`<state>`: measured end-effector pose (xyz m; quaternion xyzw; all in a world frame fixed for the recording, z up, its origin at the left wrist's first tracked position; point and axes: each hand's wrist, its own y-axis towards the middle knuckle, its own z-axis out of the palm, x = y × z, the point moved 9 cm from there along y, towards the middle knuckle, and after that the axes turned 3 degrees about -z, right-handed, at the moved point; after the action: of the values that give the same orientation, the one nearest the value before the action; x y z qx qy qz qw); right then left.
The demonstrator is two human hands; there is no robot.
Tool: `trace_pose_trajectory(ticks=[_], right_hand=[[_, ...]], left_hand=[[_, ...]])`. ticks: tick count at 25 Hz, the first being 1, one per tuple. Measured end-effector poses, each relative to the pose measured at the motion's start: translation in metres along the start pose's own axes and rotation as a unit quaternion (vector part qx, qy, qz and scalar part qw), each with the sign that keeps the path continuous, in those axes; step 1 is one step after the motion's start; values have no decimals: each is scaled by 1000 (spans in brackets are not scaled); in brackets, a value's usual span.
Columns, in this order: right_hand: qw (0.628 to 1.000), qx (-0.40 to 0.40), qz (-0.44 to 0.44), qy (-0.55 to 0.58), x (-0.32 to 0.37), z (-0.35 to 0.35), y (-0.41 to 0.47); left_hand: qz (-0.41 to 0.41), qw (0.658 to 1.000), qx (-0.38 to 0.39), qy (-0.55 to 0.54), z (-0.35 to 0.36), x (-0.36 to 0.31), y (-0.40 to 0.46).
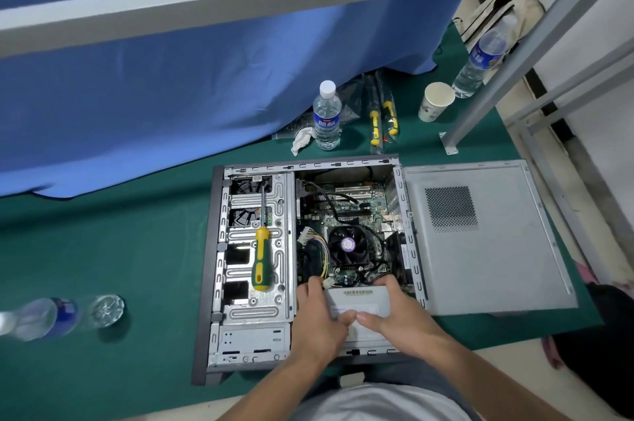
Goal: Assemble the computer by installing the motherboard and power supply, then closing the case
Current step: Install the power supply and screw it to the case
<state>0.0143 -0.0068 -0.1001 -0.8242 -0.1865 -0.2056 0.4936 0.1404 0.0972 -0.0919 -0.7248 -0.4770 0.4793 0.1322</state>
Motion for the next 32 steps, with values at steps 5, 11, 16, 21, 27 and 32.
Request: trace_pose_trajectory(ticks=[5, 11, 16, 21, 27, 32], right_hand=[[1000, 4, -1, -5, 0, 6, 3], [999, 36, -18, -6, -1, 4, 6], [998, 48, -45, 8, 0, 6, 2], [998, 42, -55, 8, -3, 12, -1], [997, 46, -52, -26, -4, 14, -2], [996, 63, -43, -53, -4, 13, 0]], left_hand=[[3, 1000, -2, -1, -1, 5, 1], [5, 999, 33, 25, 7, 6, 11], [20, 997, 70, 16, 12, 7, 10], [32, 998, 61, 4, 14, 14, 6], [38, 996, 77, 35, 16, 15, 5], [30, 992, 102, 74, 17, 13, 10]])
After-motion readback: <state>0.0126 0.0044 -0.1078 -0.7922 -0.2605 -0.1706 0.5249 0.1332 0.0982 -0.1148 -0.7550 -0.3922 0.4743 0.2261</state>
